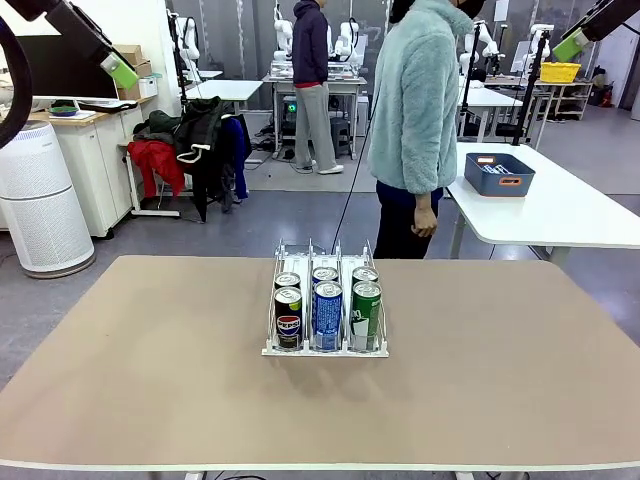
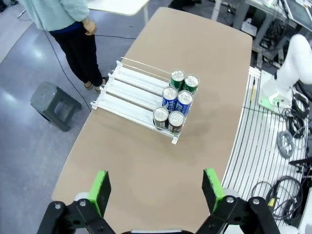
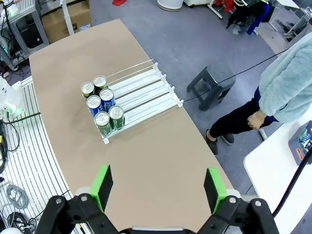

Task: Fill the beverage cans into the dispenser.
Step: Pick up the Sprite handed by the human.

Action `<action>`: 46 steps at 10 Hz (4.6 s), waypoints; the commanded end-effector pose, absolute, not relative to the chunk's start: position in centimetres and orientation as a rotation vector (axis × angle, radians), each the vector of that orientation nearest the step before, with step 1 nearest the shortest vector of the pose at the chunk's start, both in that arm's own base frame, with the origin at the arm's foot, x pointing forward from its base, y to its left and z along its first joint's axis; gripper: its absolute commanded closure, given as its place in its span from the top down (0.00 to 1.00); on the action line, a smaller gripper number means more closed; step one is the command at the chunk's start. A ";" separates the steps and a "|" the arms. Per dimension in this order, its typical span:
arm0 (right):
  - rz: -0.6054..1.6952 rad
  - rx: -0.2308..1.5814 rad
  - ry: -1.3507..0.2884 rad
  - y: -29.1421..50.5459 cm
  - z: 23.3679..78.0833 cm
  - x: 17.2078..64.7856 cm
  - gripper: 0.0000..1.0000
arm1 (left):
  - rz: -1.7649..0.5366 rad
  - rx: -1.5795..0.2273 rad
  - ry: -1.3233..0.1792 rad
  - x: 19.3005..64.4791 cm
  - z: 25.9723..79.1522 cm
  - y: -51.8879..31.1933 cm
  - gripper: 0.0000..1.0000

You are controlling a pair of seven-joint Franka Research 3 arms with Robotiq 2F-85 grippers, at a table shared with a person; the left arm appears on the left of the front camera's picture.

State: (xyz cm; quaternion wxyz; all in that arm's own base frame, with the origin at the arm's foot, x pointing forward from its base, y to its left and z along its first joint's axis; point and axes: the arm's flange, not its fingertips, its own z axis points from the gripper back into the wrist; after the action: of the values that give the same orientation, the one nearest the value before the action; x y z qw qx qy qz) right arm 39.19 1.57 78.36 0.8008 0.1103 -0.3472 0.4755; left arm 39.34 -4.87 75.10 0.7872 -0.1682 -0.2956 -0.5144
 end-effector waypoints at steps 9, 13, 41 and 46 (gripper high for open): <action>0.976 0.231 -0.763 1.3 78.3 39.5 1.00 | -1.047 -0.330 -0.729 39.8 77.1 -6.0 1.00; 0.976 0.231 -0.763 1.3 78.3 39.5 1.00 | -1.047 -0.330 -0.729 39.8 77.1 -6.0 1.00; 0.976 0.231 -0.763 1.3 78.3 39.5 1.00 | -1.047 -0.330 -0.729 39.8 77.1 -6.0 1.00; 0.976 0.231 -0.763 1.3 78.3 39.5 1.00 | -1.047 -0.330 -0.729 39.8 77.1 -6.0 1.00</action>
State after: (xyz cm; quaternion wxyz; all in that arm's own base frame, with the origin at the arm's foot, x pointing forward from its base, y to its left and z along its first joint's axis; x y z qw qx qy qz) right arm 39.54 1.24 78.40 0.8083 0.1067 -0.3581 0.4550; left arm 39.93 -6.00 77.05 0.7904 -0.1527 -0.3387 -0.4871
